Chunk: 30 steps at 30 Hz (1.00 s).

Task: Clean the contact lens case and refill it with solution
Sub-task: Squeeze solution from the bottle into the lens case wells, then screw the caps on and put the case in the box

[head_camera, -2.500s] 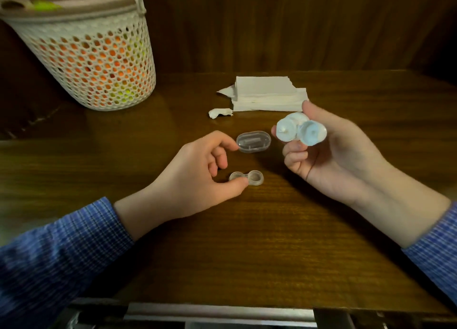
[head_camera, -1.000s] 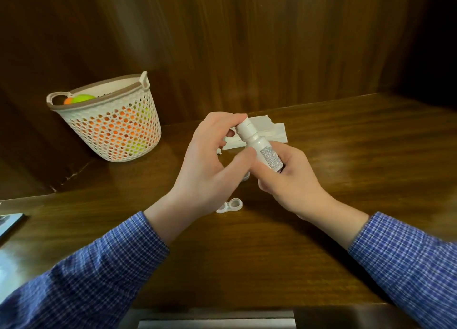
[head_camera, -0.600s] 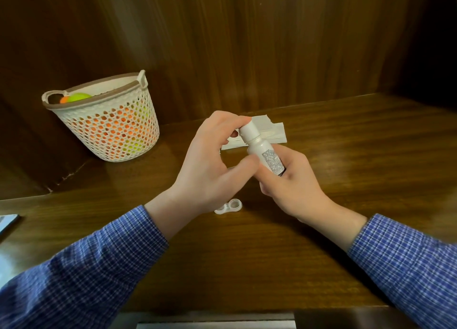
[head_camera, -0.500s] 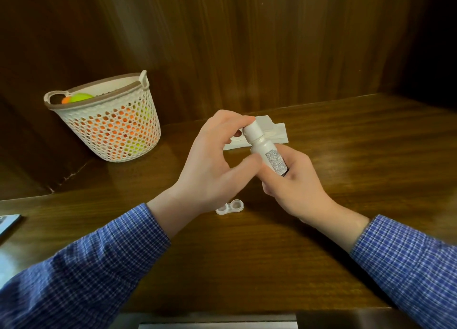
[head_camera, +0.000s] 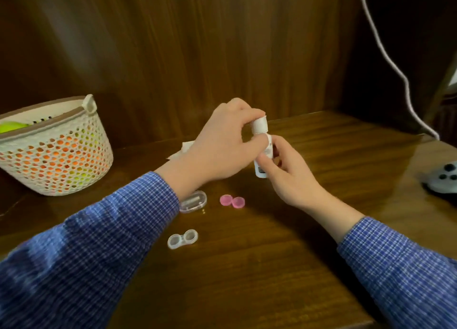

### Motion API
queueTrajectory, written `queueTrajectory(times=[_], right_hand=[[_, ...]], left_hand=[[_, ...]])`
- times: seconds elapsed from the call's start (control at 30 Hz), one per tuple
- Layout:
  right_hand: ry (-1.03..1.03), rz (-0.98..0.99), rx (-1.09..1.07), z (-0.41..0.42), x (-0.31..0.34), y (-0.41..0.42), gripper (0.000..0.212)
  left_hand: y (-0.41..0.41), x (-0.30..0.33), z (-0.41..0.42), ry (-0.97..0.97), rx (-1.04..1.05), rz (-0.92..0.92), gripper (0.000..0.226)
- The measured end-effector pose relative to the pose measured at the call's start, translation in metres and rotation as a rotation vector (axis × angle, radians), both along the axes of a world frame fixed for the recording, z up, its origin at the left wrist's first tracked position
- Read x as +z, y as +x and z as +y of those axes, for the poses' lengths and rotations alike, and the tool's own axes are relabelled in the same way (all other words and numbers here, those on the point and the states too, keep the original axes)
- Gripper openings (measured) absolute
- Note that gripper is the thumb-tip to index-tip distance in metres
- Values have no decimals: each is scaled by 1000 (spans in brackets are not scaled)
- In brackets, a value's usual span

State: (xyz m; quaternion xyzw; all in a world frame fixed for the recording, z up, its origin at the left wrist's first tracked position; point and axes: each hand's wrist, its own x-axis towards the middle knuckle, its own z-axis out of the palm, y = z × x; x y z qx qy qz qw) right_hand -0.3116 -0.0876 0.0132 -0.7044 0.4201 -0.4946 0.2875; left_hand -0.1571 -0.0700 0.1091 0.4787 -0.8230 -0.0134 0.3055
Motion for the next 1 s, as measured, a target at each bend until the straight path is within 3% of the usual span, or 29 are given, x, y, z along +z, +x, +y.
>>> queueTrajectory(times=[0.17, 0.43, 0.63, 0.83, 0.9, 1.0], right_hand=[[-10, 155, -363, -50, 2, -59, 41], [152, 215, -551, -91, -8, -102, 47], [231, 255, -584, -95, -14, -107, 55], [346, 277, -649, -83, -3, -104, 90], [245, 233, -650, -71, 1, -95, 86], [55, 190, -512, -46, 3, -68, 63]], left_hand=[[-56, -10, -53, 46, -108, -168, 59], [-119, -27, -111, 167, -221, -307, 66], [-127, -30, -124, 233, -223, -260, 71], [-84, -10, -109, 184, -129, -146, 77], [-53, -2, -99, 156, -82, -95, 71], [2, 5, -79, 114, 21, -32, 63]])
